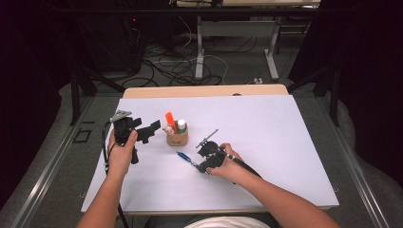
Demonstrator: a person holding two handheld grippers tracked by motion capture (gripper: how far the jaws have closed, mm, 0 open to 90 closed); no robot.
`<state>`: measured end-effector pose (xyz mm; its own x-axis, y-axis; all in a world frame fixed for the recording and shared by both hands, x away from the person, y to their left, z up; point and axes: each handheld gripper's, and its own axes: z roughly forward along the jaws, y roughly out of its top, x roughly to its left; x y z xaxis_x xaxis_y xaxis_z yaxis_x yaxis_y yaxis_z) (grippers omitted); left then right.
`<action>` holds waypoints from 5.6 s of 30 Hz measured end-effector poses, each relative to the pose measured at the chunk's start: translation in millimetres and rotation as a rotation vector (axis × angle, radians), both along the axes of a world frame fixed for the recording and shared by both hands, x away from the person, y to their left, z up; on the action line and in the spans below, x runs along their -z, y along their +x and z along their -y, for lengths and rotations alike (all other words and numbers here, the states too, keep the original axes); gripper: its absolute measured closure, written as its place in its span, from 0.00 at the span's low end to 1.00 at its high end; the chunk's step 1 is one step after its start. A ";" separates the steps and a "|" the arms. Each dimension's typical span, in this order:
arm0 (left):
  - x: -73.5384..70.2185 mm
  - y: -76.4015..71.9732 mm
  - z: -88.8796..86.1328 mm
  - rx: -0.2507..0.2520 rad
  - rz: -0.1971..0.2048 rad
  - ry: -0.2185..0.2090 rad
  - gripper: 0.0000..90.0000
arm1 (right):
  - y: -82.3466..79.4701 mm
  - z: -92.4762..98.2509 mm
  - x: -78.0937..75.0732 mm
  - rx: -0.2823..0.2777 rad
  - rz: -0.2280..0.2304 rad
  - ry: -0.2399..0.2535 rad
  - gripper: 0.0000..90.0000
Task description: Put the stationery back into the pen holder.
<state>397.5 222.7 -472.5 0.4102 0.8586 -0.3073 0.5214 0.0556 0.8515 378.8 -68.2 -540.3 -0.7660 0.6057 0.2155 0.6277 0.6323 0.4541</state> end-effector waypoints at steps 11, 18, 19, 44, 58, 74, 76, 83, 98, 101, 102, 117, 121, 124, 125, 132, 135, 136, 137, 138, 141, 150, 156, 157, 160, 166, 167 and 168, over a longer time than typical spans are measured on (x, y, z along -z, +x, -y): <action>-0.1 -0.1 0.4 0.000 0.000 -0.001 0.12 | -0.1 -2.3 -1.9 0.007 -0.001 -0.024 0.90; -0.4 0.0 0.2 0.000 0.001 -0.002 0.12 | -1.7 -2.3 -3.4 0.001 0.020 -0.015 0.90; -0.4 -0.1 0.3 0.001 0.001 -0.002 0.12 | -2.3 -2.1 -4.6 -0.008 0.025 -0.013 0.90; -8.0 -1.8 11.0 0.061 0.029 0.043 0.11 | -29.6 15.5 -41.3 -0.344 0.632 -0.213 0.90; -11.1 -7.2 44.3 0.246 0.043 0.183 0.09 | -35.2 41.8 -51.9 -0.584 0.975 -0.461 0.90; -9.0 -15.3 82.7 0.436 0.061 0.306 0.19 | -44.7 40.5 -48.9 -0.778 1.134 -0.630 0.90; -9.6 -15.7 87.7 0.466 0.055 0.322 0.23 | -46.5 39.1 -51.8 -0.797 1.136 -0.645 0.90; -15.5 -16.3 107.1 0.602 0.039 0.408 0.34 | -53.1 34.5 -53.1 -0.850 1.184 -0.664 0.90; -10.8 -18.1 145.1 0.822 -0.034 0.603 0.51 | -59.8 29.9 -46.6 -0.890 1.217 -0.675 0.90; -8.4 -18.5 149.9 0.827 -0.046 0.626 0.55 | -61.4 29.8 -45.3 -0.889 1.214 -0.685 0.90; -8.1 -18.4 151.1 0.835 -0.050 0.634 0.57 | -61.0 29.2 -45.4 -0.903 1.229 -0.687 0.90; -3.9 -19.4 163.4 0.859 -0.062 0.719 0.71 | -65.0 22.0 -42.8 -0.935 1.234 -0.694 0.90; -3.6 -19.5 166.6 0.864 -0.071 0.737 0.73 | -66.2 20.9 -42.0 -0.929 1.228 -0.696 0.90; -3.6 -19.6 168.7 0.869 -0.076 0.742 0.76 | -66.4 20.1 -42.8 -0.940 1.239 -0.693 0.90; -3.6 -19.7 169.5 0.871 -0.075 0.747 0.76 | -66.8 20.0 -43.0 -0.942 1.242 -0.692 0.90; -4.1 -20.1 173.4 0.877 -0.083 0.764 0.82 | -67.5 19.6 -42.2 -0.954 1.246 -0.698 0.90; -3.9 -19.7 173.7 0.875 -0.089 0.772 0.85 | -67.8 19.1 -41.9 -0.957 1.243 -0.702 0.90; -3.7 -19.6 173.6 0.877 -0.091 0.770 0.86 | -67.7 18.8 -41.6 -0.962 1.247 -0.702 0.90; -3.6 -19.6 173.7 0.879 -0.092 0.772 0.86 | -68.0 18.9 -41.2 -0.960 1.247 -0.701 0.90; -3.6 -19.6 173.8 0.883 -0.093 0.776 0.86 | -67.9 18.6 -40.8 -0.961 1.244 -0.699 0.90; -2.2 -20.0 174.4 0.887 -0.093 0.783 0.87 | -68.0 18.2 -40.1 -0.963 1.240 -0.698 0.90; -1.4 -20.1 174.2 0.893 -0.094 0.789 0.88 | -67.6 16.7 -40.1 -0.947 1.222 -0.679 0.89; -0.8 -15.1 170.8 0.859 -0.101 0.782 0.88 | -64.8 18.1 -42.0 -0.902 1.219 -0.659 0.80; -1.1 -14.8 170.2 0.852 -0.100 0.781 0.88 | -65.3 19.6 -41.9 -0.881 1.212 -0.656 0.78; -2.4 -12.9 168.5 0.836 -0.098 0.771 0.88 | -64.1 21.8 -43.1 -0.857 1.211 -0.634 0.73; -4.4 -7.4 163.3 0.814 -0.100 0.727 0.88 | -63.6 22.6 -48.8 -0.791 1.213 -0.605 0.64; -4.4 -6.8 162.5 0.807 -0.099 0.721 0.88 | -63.4 22.5 -50.0 -0.776 1.212 -0.597 0.62; -4.5 -5.8 161.1 0.798 -0.100 0.712 0.88 | -63.1 22.8 -50.9 -0.768 1.204 -0.586 0.61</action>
